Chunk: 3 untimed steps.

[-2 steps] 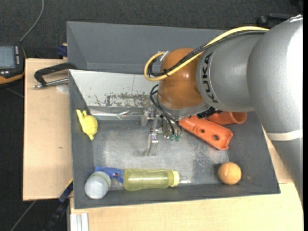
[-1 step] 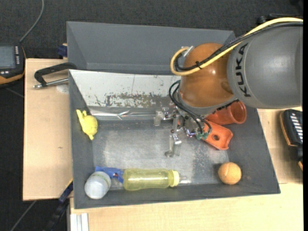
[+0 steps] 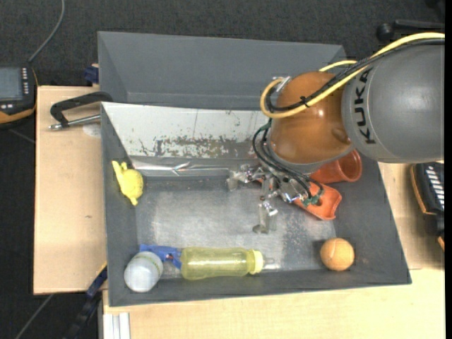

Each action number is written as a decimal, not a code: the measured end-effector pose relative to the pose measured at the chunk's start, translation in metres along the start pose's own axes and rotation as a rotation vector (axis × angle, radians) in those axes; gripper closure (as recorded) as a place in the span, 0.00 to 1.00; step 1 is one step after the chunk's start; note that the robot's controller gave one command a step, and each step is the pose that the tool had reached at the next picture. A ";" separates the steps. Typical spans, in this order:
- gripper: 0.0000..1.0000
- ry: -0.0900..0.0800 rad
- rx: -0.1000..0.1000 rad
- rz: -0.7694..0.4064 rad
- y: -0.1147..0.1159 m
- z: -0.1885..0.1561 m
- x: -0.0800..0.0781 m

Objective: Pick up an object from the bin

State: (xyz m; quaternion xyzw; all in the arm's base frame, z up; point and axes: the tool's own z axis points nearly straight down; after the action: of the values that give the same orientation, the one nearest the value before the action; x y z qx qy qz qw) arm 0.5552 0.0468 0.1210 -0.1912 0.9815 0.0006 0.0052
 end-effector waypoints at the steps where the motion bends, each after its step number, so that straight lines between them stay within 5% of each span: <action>1: 0.00 0.014 -0.008 -0.039 -0.026 0.024 0.034; 2: 0.00 0.003 -0.003 -0.081 -0.041 -0.021 0.044; 3: 0.00 0.000 -0.002 -0.176 -0.096 -0.012 0.055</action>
Offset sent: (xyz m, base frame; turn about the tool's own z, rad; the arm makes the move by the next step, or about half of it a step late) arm -0.0256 -0.0588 0.0423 -0.1103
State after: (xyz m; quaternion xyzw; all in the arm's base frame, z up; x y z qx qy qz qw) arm 0.5400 -0.0627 0.1327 -0.2768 0.9609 0.0013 0.0052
